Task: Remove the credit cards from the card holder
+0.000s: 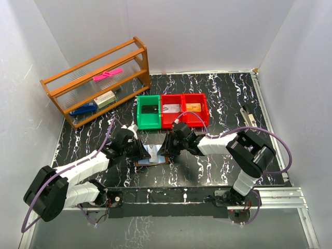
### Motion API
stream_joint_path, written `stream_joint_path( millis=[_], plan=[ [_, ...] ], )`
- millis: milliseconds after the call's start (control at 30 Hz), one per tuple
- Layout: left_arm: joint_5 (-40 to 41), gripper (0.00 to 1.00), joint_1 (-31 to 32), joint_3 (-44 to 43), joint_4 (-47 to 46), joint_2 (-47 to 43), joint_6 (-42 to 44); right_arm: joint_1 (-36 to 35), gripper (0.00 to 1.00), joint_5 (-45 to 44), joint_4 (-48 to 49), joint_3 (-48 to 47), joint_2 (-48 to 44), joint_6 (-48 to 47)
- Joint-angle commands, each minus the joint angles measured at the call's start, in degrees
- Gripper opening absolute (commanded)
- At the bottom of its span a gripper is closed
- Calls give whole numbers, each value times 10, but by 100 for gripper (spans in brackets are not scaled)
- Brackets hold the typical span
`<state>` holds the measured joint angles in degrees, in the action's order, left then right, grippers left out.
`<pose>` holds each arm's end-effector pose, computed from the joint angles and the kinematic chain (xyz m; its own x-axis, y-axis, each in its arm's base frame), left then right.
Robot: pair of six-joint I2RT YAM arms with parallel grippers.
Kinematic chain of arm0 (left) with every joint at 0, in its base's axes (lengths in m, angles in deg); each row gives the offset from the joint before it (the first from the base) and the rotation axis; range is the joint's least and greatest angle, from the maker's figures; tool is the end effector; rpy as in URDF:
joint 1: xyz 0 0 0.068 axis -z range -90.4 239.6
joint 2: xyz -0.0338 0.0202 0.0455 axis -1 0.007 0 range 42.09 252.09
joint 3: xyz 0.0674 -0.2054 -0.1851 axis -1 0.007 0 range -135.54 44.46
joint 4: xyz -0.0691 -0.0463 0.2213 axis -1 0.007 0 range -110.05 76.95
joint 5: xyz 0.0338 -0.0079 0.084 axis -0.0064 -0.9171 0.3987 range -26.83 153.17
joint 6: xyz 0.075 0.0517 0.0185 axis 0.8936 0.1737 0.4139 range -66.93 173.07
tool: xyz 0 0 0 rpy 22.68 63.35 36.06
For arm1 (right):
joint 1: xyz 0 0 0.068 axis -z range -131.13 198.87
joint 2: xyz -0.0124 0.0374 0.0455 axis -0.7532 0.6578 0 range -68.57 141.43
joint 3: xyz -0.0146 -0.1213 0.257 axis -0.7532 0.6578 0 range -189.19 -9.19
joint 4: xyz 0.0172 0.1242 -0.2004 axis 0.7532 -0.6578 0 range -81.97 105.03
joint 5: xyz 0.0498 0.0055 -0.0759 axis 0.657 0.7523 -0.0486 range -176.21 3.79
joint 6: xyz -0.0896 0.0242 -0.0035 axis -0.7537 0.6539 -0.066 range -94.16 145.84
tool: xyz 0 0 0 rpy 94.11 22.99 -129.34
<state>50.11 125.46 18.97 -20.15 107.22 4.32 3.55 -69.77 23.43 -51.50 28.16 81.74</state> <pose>0.1753 -0.1500 0.1721 -0.8754 -0.2709 -0.4003 0.0815 0.7336 -0.6747 0.2188 0.2549 0.1344 -0.9628 0.1560 -0.2207 -0.0408 0.7234 0.6892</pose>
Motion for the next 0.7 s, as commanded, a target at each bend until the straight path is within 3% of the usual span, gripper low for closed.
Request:
stream_joint_path(
  millis=[0, 333, 567, 667],
  plan=[
    [8, 0, 1, -16, 26, -23, 13, -1, 27, -23, -29, -2, -8, -21],
    [2, 0, 1, -15, 11, -9, 13, -3, 28, 65, 43, -51, -31, -36],
    [0, 0, 0, -15, 7, -4, 11, -3, 29, 25, 3, -55, 27, -13],
    [-10, 11, 1, -10, -14, 6, 5, -3, 29, 52, 34, -31, 58, -4]
  ],
)
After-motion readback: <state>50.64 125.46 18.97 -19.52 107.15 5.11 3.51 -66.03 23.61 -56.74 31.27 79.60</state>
